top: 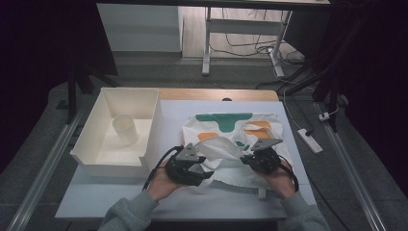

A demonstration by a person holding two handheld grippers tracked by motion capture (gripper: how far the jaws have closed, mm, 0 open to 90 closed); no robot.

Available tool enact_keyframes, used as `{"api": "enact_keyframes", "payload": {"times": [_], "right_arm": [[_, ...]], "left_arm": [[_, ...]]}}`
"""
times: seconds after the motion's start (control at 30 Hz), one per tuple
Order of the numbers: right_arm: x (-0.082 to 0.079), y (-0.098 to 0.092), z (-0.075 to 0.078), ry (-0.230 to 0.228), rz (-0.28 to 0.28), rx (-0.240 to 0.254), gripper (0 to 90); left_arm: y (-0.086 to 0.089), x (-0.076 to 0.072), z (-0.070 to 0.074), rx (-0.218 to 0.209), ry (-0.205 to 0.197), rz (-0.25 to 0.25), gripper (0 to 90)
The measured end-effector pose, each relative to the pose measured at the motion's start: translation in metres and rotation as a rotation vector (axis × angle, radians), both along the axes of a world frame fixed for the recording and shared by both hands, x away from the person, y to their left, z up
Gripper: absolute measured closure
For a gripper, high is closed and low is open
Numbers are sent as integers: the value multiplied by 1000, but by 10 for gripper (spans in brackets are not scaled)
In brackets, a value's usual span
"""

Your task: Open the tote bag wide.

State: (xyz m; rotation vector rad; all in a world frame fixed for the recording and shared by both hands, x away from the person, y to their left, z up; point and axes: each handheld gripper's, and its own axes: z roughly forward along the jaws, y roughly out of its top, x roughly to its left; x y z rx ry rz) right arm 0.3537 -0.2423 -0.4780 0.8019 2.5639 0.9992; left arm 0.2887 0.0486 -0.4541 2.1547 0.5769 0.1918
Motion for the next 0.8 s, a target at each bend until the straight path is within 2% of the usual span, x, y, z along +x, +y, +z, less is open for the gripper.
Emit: {"api": "enact_keyframes", "payload": {"times": [0.13, 0.27, 0.8], "right_arm": [[1, 0, 0, -7, 1, 1, 876], [2, -1, 0, -6, -1, 7, 876], [5, -4, 0, 6, -11, 35, 875]], "left_arm": [[-19, -1, 2, 42, -20, -46, 409], [-34, 1, -2, 72, -9, -80, 402], [-74, 17, -29, 218, 36, -135, 393]]}}
